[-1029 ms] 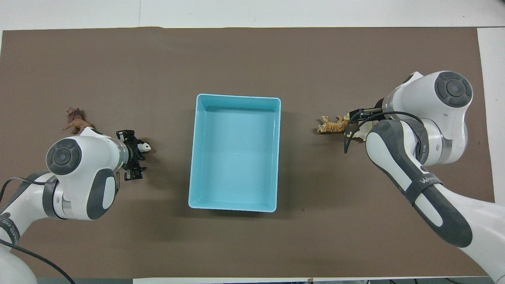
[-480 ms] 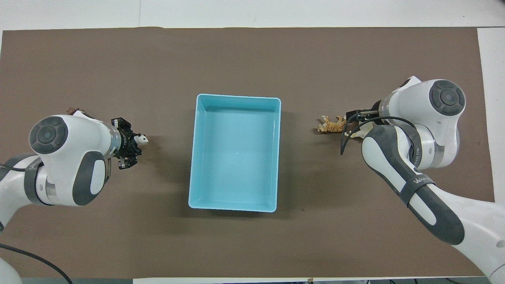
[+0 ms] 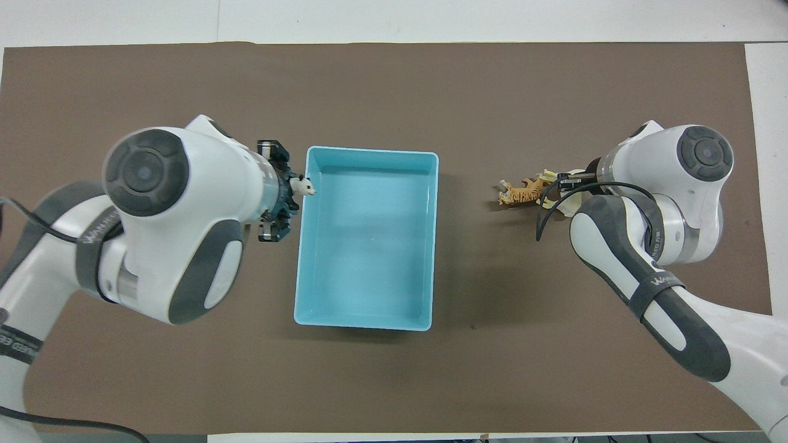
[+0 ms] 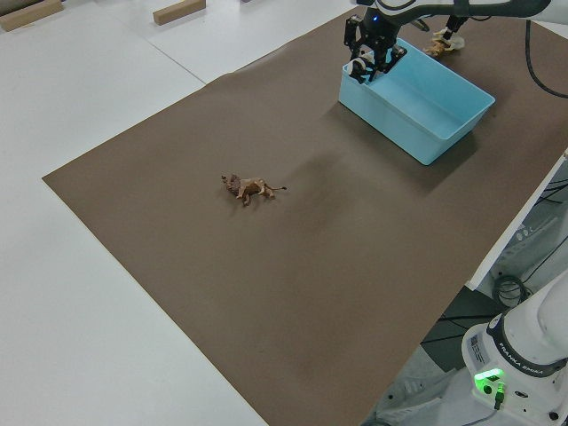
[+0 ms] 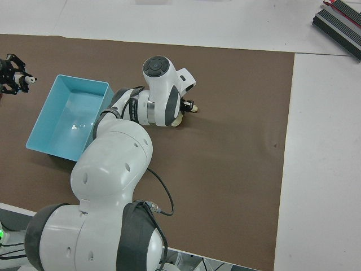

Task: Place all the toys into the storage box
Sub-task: 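Carry the panda into the box and release it with the left gripper, then drop the white horse in the box while the left gripper reaches the brown horse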

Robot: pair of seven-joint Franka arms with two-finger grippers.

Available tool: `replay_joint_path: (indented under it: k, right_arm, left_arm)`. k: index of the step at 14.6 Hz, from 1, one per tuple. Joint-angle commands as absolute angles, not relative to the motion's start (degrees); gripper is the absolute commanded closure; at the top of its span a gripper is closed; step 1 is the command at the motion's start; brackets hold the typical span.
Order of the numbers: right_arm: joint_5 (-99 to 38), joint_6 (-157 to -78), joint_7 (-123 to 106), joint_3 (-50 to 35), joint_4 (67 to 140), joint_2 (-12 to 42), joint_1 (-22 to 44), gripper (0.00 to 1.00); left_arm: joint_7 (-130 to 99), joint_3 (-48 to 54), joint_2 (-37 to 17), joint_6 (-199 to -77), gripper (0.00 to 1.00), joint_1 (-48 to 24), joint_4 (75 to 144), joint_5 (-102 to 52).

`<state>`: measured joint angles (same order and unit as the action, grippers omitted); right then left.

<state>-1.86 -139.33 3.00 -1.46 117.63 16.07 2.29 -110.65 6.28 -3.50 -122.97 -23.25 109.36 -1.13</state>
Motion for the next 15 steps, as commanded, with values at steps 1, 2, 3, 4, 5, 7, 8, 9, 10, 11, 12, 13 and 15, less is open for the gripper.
replay_joint_path:
  k: [1,2,3,4,5,7,8,9,10,11,12,13,15]
  right_arm:
    - [-2.02,-139.05,3.69,-2.02,119.01,14.33,0.97,1.00]
    - [-2.02,-137.82,3.69,-2.02,118.48,13.63,0.97,1.00]
    - [-1.93,-135.46,3.78,-2.02,117.35,12.49,0.88,1.00]
    - [-2.02,-131.96,3.95,-2.02,115.59,11.26,0.97,1.00]
    - [-1.93,-127.66,4.13,-2.02,113.14,10.12,1.05,1.00]
    - [-2.02,-120.18,5.61,-2.11,107.87,8.97,1.84,1.00]
    - [-2.11,-116.93,7.71,-2.46,104.62,8.88,2.63,1.00]
    - [-2.81,-114.02,11.13,-3.24,101.72,8.96,4.03,1.00]
    - [-4.20,-112.08,14.82,-3.43,98.82,9.23,5.44,1.00]
    - [-5.52,-110.58,18.68,-3.60,96.35,9.58,7.54,1.00]
    - [-5.80,-109.44,23.51,-3.60,94.33,9.67,10.26,1.00]
    - [-5.37,-109.34,29.12,-3.60,93.18,10.28,14.29,1.00]
    - [-4.84,-110.39,37.23,-3.60,92.90,10.37,20.28,1.00]
  left_arm:
    - [-112.32,5.45,-3.17,-127.60,0.71,-31.35,113.36,-0.88]
    - [-113.46,5.36,-3.34,-129.27,0.69,-33.12,114.86,-0.88]
    - [-114.34,5.36,-2.90,-131.29,0.57,-33.92,117.14,-0.88]
    - [-114.17,5.36,-2.47,-132.61,0.23,-34.27,118.55,-0.88]
    - [-113.82,5.36,-2.11,-132.45,0.00,-34.28,118.91,-0.88]
    - [-113.64,5.19,-2.11,-130.27,0.00,-34.19,117.78,-0.36]
    - [-113.21,5.10,-1.50,-127.21,0.00,-33.58,116.73,-0.18]
    - [-111.11,4.75,0.33,-123.87,0.00,-32.97,116.46,-0.18]
    - [-106.92,4.49,2.09,-120.62,0.00,-30.52,116.54,-0.18]
    - [-100.87,4.48,3.07,-117.02,0.00,-26.58,116.54,-0.09]
    - [-93.33,4.48,3.69,-114.81,0.00,-21.76,116.54,-0.09]
    - [-84.90,4.57,3.78,-114.35,0.00,-15.97,116.54,-0.09]
    - [-69.08,4.66,3.78,-115.13,0.00,-7.69,116.80,-0.09]
